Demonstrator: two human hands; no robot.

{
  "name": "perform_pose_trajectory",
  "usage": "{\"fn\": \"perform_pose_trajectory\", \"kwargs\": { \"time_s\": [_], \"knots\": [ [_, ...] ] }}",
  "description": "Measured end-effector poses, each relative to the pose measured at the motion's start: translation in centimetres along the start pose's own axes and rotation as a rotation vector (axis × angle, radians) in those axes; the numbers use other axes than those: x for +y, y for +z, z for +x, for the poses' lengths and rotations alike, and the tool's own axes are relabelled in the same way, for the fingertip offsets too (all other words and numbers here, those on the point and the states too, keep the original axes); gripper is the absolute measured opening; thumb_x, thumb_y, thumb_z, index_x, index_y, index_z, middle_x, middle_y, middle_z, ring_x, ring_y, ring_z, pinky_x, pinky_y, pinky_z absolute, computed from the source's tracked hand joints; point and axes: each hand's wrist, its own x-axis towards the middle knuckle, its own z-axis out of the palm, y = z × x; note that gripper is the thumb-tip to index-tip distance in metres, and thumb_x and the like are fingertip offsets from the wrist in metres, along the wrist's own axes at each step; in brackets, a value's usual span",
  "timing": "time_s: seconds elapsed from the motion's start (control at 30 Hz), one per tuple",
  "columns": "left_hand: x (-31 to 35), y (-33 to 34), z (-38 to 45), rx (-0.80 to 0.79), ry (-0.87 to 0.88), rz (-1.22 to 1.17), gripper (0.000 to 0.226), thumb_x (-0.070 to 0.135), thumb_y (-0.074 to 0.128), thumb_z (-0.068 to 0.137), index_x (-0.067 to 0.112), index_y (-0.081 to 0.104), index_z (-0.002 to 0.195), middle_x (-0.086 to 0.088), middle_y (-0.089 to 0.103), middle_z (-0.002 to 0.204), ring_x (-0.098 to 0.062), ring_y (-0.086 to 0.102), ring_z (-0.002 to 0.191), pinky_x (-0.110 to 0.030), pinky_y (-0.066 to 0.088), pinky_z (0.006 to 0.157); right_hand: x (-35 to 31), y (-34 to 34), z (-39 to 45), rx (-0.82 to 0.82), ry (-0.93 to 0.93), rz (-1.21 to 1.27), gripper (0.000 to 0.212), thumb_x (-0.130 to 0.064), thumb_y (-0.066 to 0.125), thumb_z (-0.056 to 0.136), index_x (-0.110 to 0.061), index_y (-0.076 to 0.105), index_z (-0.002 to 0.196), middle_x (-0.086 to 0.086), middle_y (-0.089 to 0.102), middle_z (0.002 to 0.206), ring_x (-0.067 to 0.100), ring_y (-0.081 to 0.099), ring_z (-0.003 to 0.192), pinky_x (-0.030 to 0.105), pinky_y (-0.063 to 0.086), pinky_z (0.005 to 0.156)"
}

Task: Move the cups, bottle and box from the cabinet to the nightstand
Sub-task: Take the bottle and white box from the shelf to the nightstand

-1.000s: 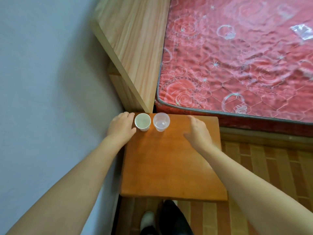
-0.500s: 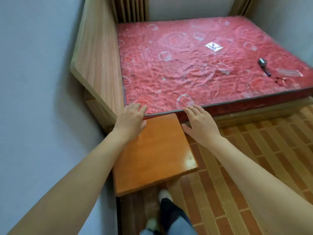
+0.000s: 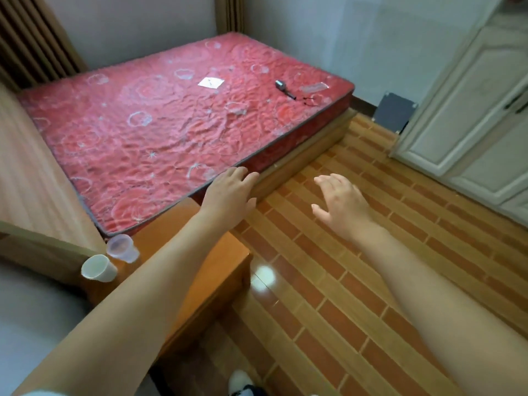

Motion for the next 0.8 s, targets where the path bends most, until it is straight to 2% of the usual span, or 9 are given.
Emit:
{"fn": "perform_pose_trajectory", "kwargs": {
  "time_s": [0.33,0.5,0.8],
  "knots": [
    [21.0,1.6,2.5,-0.040,0.264,-0.066,0.052,0.031,0.055,0.088,0.020,0.039,0.136,-0.004,0.046,0.136,-0.023,0.037,0.129,-0.038,0.043,0.094,15.9,-3.9,-16.7,0.024,0.373,0.038,0.057,-0.032,0.051,0.091,-0.010,0.032,0.140,0.007,0.038,0.146,0.023,0.027,0.139,0.037,0.026,0.113],
    [31.8,2.3,1.9,-0.048,0.387,-0.097,0.055,0.034,0.055,0.088,0.019,0.038,0.138,-0.005,0.044,0.138,-0.024,0.035,0.132,-0.038,0.042,0.095,23.1,-6.2,-25.9,0.030,0.528,0.033,0.054,-0.030,0.050,0.091,-0.010,0.034,0.138,0.007,0.038,0.145,0.023,0.027,0.138,0.036,0.024,0.113],
    [44.4,2.6,0.7,-0.057,0.560,-0.138,0.054,0.036,0.055,0.089,0.020,0.038,0.138,-0.004,0.044,0.139,-0.023,0.035,0.132,-0.037,0.042,0.096,29.6,-9.0,-37.4,0.088,0.714,0.023,0.053,-0.029,0.049,0.092,-0.011,0.034,0.139,0.006,0.037,0.146,0.023,0.026,0.139,0.037,0.025,0.113]
  ]
}}
